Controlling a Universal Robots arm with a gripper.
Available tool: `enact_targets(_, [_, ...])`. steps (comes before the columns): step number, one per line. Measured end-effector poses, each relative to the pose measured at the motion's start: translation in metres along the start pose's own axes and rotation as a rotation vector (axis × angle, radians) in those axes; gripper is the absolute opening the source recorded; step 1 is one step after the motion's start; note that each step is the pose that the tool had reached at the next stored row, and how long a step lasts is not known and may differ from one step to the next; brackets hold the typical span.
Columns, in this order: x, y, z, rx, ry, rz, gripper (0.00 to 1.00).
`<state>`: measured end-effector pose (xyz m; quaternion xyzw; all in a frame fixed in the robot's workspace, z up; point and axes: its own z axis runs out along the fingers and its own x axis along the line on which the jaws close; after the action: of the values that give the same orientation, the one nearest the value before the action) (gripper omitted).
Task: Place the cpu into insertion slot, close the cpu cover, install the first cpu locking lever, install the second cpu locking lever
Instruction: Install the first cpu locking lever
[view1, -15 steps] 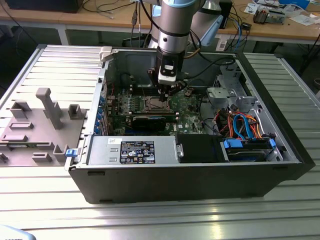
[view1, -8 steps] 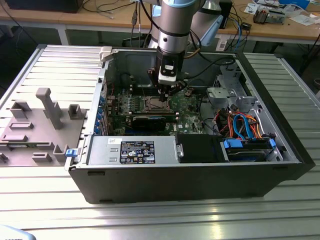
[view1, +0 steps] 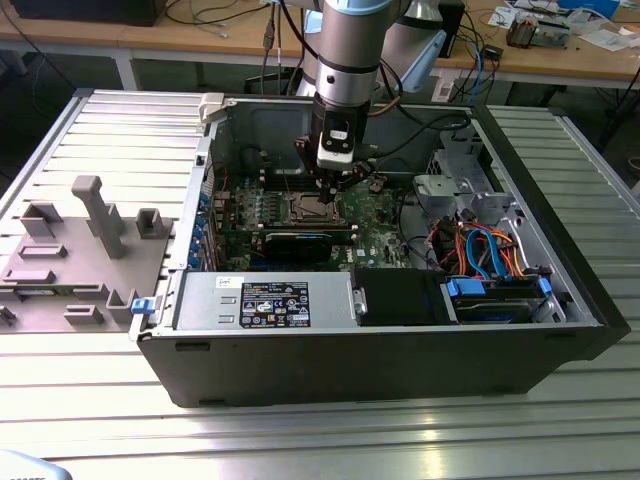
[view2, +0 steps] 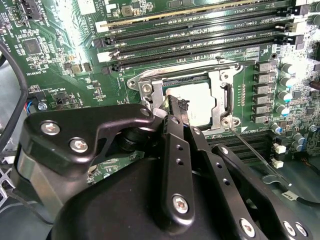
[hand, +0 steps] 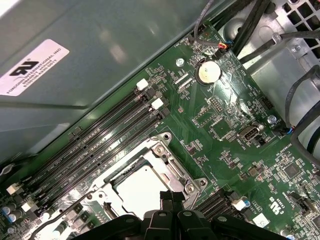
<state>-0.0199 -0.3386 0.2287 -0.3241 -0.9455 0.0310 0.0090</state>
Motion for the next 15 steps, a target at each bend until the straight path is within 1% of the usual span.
enact_targets(15, [0.0000, 0.0000, 0.0000, 0.0000, -0.0007, -0.010, 0.11])
